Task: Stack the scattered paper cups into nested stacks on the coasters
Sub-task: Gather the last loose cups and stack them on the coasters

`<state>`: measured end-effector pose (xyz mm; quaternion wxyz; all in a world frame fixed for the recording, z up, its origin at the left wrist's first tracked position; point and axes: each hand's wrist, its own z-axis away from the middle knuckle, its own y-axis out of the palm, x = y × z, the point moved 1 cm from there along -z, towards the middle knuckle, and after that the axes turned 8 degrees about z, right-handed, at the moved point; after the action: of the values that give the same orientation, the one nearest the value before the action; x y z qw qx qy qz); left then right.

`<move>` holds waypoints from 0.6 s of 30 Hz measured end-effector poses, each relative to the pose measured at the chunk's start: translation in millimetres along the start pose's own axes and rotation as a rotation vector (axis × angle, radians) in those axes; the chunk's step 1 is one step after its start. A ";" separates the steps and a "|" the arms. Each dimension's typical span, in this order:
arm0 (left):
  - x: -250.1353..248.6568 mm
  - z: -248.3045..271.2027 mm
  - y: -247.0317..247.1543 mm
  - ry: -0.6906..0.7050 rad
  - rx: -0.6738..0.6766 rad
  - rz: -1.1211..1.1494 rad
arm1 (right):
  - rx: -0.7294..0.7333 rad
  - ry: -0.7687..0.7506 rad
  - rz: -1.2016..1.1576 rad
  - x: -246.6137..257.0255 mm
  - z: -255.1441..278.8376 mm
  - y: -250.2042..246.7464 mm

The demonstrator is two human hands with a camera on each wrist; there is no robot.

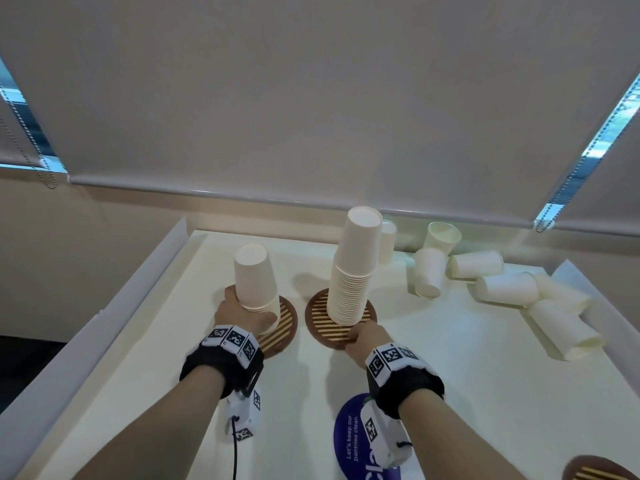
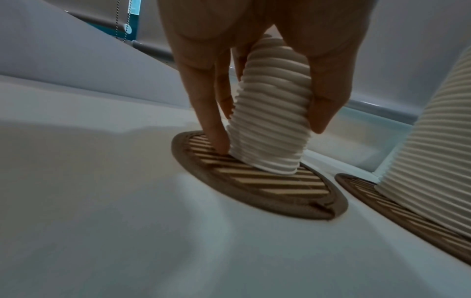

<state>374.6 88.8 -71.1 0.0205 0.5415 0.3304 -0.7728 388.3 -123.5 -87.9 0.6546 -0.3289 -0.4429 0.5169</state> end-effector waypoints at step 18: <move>-10.1 12.5 -7.7 -0.156 0.043 -0.200 | -0.036 0.038 -0.191 -38.0 51.4 -3.6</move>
<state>365.5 84.9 -56.3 -0.0427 0.4445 0.3635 -0.8176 339.6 -162.6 -73.8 0.7032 -0.3069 -0.4690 0.4376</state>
